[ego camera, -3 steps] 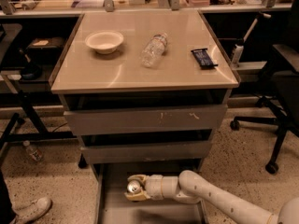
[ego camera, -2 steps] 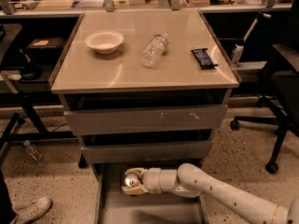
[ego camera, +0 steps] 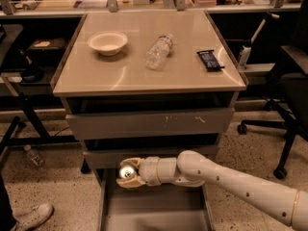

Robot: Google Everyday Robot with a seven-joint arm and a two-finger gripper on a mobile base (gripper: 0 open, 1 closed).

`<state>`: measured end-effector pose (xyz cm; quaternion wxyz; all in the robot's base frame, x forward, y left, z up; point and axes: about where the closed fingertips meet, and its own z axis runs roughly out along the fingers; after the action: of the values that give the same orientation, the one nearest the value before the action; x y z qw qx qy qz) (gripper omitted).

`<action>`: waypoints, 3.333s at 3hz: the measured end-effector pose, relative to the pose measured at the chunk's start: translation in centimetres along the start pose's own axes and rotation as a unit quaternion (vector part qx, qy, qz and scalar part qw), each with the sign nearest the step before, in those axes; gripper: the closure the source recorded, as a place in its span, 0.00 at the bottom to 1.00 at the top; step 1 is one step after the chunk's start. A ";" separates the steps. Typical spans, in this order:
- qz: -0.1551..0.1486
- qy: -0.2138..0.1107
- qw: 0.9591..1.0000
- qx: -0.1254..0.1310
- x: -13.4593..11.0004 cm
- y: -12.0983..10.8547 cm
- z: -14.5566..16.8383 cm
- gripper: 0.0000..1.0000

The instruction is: Pick green can from bottom drawer and place on counter

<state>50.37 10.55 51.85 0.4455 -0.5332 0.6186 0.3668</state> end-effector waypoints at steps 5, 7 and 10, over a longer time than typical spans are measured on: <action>-0.034 0.002 0.999 -0.020 -12.1 2.0 -4.0 1.00; -0.084 -0.017 0.996 -0.026 -19.2 0.8 -5.8 1.00; -0.161 -0.003 0.987 -0.021 -28.0 -0.3 -7.5 1.00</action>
Offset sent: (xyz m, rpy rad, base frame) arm -0.0175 0.0019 0.0795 -0.0359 0.0125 0.0166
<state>50.46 12.88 80.72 0.4892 -0.6342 0.5157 0.3044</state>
